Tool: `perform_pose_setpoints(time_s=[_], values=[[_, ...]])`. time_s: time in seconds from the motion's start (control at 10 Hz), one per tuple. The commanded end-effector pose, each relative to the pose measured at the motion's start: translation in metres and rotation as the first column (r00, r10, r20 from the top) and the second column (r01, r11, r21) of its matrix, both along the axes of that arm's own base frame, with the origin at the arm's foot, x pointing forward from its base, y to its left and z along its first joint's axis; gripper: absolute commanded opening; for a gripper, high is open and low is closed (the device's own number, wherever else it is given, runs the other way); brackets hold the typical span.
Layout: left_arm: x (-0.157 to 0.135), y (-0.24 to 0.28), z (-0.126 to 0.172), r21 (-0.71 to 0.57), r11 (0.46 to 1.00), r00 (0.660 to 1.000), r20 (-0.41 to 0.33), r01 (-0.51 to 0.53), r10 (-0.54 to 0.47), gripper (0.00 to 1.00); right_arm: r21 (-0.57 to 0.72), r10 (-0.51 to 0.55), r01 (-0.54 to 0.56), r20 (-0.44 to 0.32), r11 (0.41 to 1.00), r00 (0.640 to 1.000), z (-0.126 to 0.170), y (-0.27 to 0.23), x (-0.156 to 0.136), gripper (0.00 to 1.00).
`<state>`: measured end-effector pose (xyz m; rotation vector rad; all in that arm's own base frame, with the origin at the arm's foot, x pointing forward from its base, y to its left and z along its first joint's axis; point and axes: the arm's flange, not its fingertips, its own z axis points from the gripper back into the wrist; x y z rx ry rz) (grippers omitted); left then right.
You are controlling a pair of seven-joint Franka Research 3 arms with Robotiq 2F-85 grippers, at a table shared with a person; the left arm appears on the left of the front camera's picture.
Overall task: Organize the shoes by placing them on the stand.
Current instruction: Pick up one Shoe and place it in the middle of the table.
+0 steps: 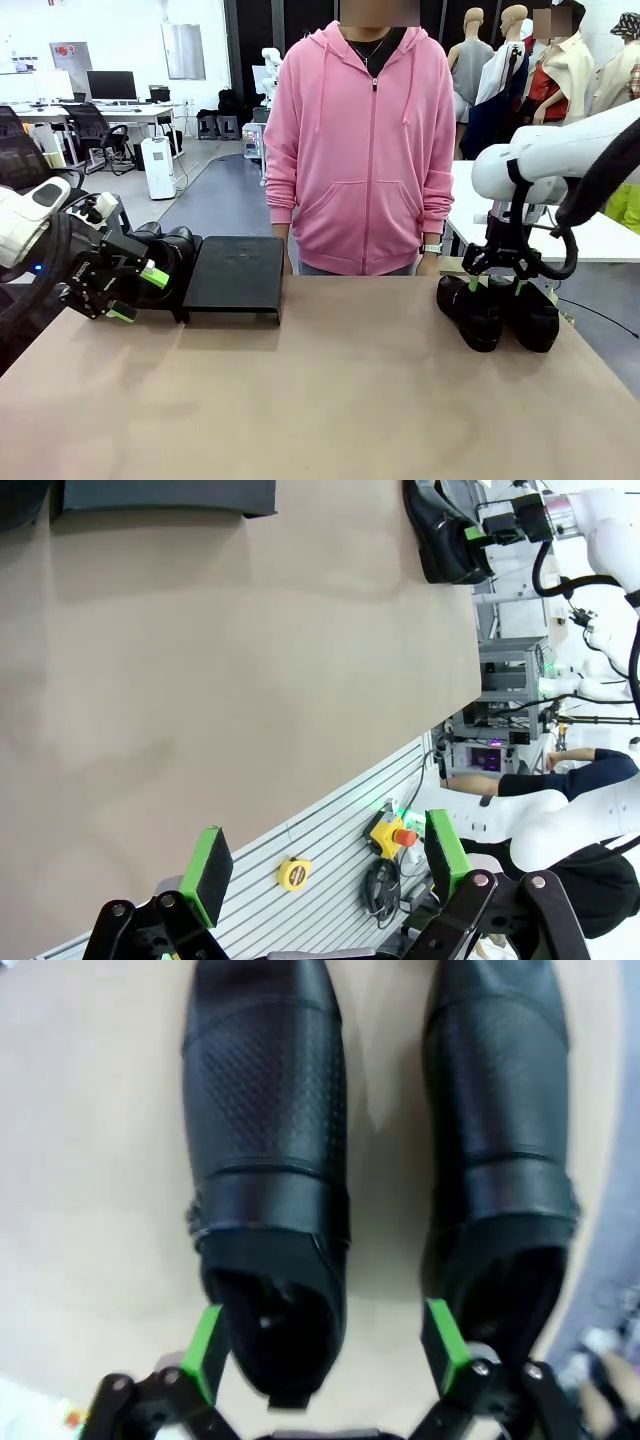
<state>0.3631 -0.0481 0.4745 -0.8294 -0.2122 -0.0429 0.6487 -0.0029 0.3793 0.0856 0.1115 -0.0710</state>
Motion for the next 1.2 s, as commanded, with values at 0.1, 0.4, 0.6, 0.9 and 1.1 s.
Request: perform_pose_setpoints(time_s=[0.1,0.4,0.6,0.9,1.1], values=[[-0.002,-0.002,0.001,-0.026,1.000,1.000,-0.003,-0.011,0.011,1.00,-0.029,-0.048,0.046,-0.066,0.999,0.997,-0.002,0.007,0.017,1.00],[-0.002,-0.002,0.001,-0.026,1.000,1.000,-0.003,-0.011,0.011,1.00,-0.019,-0.062,0.060,-0.107,0.998,0.992,-0.010,0.007,0.019,0.31],[-0.002,-0.002,0.001,-0.026,1.000,1.000,-0.003,-0.011,0.011,1.00,-0.024,-0.055,0.053,-0.132,0.998,0.990,-0.012,0.007,0.019,0.00],[-0.002,-0.002,0.001,-0.026,1.000,1.000,-0.003,-0.011,0.011,1.00,-0.017,-0.049,0.046,-0.163,0.999,0.985,-0.021,0.007,0.018,0.00],[-0.002,-0.002,0.001,-0.026,1.000,1.000,-0.003,-0.011,0.011,1.00,-0.015,-0.046,0.045,-0.171,0.999,0.984,-0.021,0.005,0.018,0.00]])
